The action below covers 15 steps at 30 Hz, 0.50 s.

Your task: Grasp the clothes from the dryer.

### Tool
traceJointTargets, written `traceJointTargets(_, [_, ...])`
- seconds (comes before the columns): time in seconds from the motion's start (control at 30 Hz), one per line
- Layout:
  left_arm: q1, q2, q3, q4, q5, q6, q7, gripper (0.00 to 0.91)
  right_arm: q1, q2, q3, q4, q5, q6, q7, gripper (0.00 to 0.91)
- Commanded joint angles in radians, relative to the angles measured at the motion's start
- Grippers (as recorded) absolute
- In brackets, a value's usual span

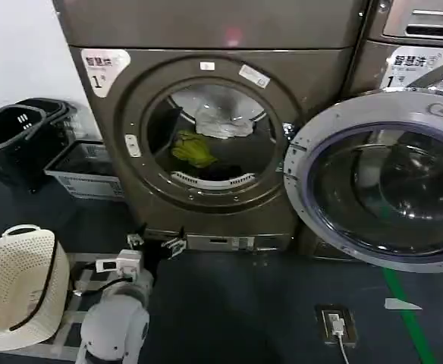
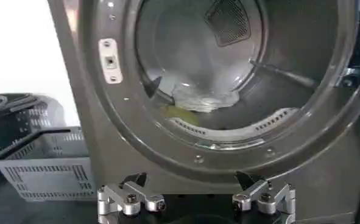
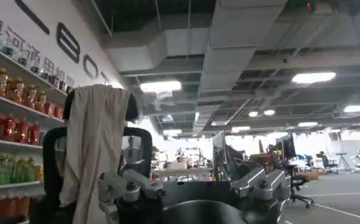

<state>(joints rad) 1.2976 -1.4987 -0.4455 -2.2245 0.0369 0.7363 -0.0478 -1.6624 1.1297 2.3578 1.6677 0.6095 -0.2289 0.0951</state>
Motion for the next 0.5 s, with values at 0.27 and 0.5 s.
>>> traceJointTargets(0.27, [0.002,-0.002,0.002,0.003,0.0,0.049,0.001,0.907,-0.004,0.001,0.008,-0.009,-0.007,0.014,0.001,0.907])
traceJointTargets(0.5, [0.001,-0.004,0.009,-0.001,0.002,0.049,0.002,0.907,-0.009,-0.003,0.028,-0.02,0.0,0.032,0.021,0.907])
